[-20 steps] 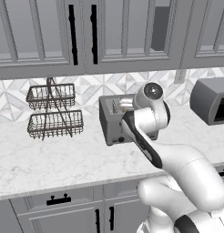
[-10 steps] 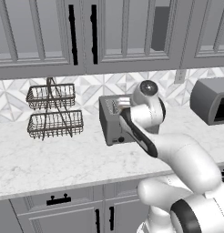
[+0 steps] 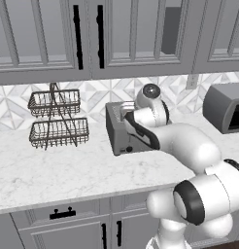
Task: Start the toaster. Once the lever pops up, take the bread to the plate on the dining counter.
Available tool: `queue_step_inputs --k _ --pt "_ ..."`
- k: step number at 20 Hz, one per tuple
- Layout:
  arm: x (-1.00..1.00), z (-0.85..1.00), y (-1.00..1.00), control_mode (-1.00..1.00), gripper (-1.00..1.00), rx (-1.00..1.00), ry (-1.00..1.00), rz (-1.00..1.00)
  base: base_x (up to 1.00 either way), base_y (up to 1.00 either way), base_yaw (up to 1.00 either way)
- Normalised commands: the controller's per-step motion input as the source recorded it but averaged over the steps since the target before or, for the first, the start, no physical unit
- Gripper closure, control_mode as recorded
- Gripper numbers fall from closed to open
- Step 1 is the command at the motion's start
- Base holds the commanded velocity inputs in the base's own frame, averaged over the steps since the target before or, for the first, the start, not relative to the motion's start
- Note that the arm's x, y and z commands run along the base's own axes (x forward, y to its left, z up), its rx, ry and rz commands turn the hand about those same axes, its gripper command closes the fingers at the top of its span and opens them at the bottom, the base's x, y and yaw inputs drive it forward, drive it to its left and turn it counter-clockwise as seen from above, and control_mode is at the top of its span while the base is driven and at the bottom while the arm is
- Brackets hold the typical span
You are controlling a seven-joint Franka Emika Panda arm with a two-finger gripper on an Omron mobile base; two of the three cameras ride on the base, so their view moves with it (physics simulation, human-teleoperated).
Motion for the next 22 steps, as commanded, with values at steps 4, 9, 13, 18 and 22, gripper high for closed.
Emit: queue_step_inputs --k 4,9,13,18,22 --pt "0.37 -0.29 0.0 -1.0 -1.0 0.0 0.02 0.01 0.0 0.0 0.0" --pt "0.27 -0.12 0.05 -1.0 -1.0 0.0 0.01 0.02 0.0 0.0 0.0" --pt "0.27 -0.02 0.02 -1.0 -1.0 0.0 0.0 0.02 0.0 0.0 0.0" --pt "0.33 -0.01 0.07 -1.0 -1.0 0.0 0.0 0.03 0.0 0.0 0.0" --pt "0.12 -0.2 0.0 -1.0 -1.0 0.0 0.01 0.02 0.0 0.0 0.0"
